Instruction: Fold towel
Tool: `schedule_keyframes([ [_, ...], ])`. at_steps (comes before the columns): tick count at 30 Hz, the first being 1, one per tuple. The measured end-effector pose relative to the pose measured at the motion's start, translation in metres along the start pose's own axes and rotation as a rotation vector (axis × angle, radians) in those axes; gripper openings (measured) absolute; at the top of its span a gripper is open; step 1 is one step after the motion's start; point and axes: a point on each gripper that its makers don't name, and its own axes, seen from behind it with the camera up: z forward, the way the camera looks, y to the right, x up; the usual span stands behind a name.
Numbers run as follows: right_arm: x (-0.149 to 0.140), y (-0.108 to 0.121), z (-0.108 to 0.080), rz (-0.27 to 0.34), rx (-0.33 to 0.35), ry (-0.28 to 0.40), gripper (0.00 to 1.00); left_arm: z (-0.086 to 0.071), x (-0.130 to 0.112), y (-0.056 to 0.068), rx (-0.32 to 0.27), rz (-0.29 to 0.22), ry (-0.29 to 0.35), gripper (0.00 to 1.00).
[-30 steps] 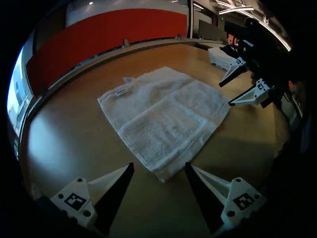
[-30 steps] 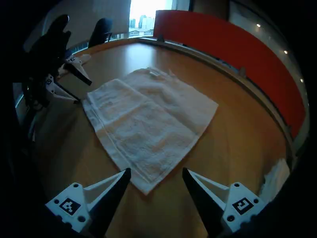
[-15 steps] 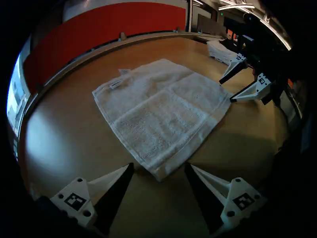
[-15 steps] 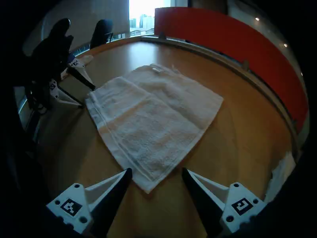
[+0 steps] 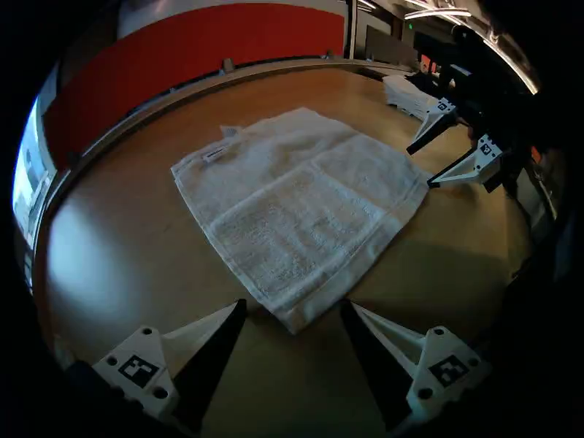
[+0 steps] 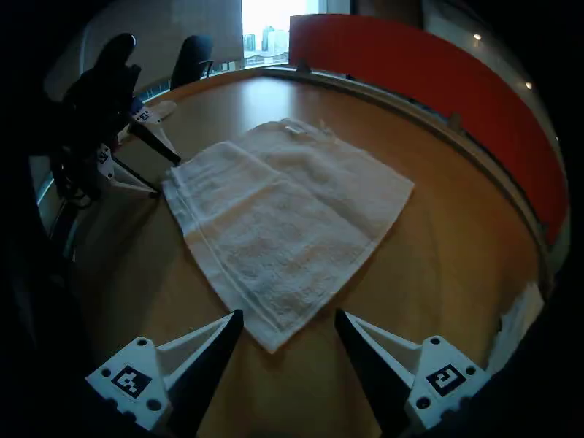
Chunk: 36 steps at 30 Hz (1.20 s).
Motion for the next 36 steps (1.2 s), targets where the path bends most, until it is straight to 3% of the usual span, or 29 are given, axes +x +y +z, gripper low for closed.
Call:
schedule_keyframes([
  [8,-0.006,-0.004,0.003,-0.02,0.015,-0.016,0.96,0.0,-0.001,0.0,0.002,-0.002,-0.004,0.95],
  [14,-0.005,-0.004,0.004,-0.015,0.015,-0.014,0.84,0.0,0.0,-0.001,0.009,-0.012,-0.014,0.91],
  [22,-0.005,-0.005,0.005,-0.014,0.016,-0.013,0.58,0.001,-0.001,-0.002,0.019,-0.025,-0.027,0.66],
  [29,-0.003,-0.006,0.007,0.004,0.011,-0.004,0.22,0.0,0.0,0.004,0.014,-0.017,-0.037,0.39],
  [32,-0.002,-0.006,0.007,0.013,0.009,-0.004,0.14,0.0,0.001,0.007,0.015,-0.016,-0.039,0.31],
  [36,-0.001,-0.006,0.007,0.022,0.007,-0.005,0.12,0.0,0.001,0.009,0.017,-0.017,-0.038,0.17],
])
